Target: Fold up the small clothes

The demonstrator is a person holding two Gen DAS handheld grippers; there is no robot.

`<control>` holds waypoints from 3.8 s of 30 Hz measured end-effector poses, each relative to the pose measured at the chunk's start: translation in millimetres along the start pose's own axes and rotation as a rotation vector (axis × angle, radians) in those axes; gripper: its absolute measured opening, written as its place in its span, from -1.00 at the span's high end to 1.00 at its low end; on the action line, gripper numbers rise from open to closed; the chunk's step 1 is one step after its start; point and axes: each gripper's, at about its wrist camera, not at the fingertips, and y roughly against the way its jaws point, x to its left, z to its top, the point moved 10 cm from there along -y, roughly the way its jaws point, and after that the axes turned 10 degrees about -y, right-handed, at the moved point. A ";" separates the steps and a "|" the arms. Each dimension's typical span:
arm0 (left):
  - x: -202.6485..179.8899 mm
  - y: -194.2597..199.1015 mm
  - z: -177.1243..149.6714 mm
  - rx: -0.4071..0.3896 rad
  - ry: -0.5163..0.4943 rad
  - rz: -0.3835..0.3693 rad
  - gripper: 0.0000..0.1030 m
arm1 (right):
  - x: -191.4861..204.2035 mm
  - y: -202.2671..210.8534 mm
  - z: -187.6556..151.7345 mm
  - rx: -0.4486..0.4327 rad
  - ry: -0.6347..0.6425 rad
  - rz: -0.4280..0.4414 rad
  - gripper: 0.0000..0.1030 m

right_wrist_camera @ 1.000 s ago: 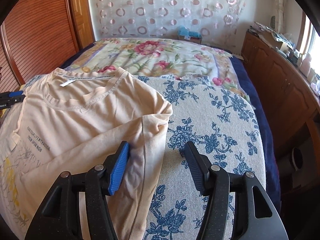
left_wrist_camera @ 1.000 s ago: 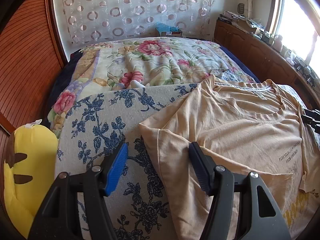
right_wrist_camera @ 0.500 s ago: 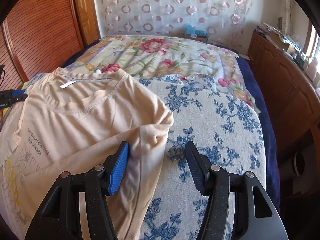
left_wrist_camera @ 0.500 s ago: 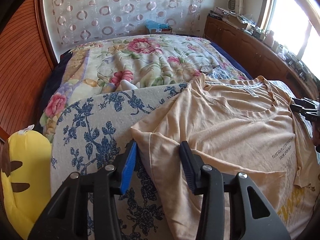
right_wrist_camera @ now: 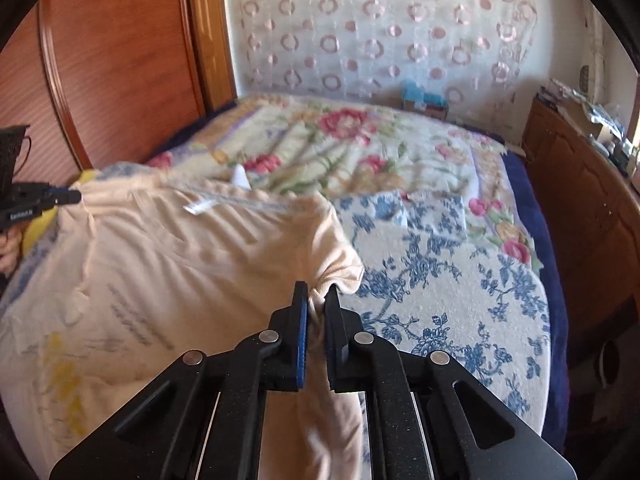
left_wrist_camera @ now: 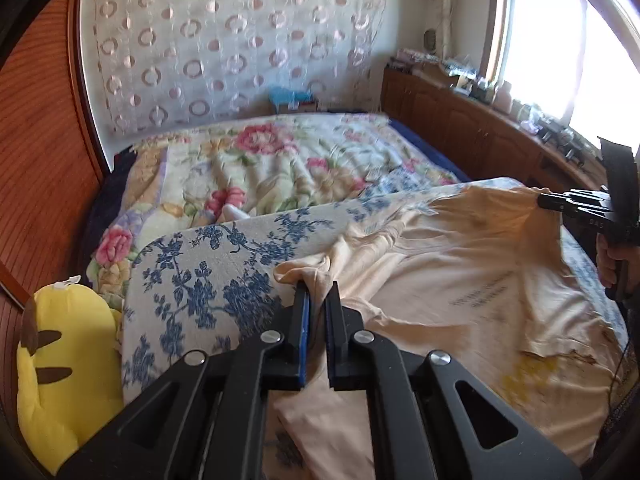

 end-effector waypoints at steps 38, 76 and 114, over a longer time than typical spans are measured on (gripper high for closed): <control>-61.5 195.5 -184.1 -0.042 0.112 0.037 0.87 | 51.0 198.0 -210.6 0.063 -0.075 -0.064 0.87; -9.2 64.9 -167.3 0.155 0.135 0.031 -0.17 | -0.7 99.4 -174.5 0.128 -0.103 -0.115 -0.25; -39.8 419.8 47.4 -0.672 -0.007 0.045 0.93 | 124.8 446.3 8.9 -0.572 0.123 -0.003 0.93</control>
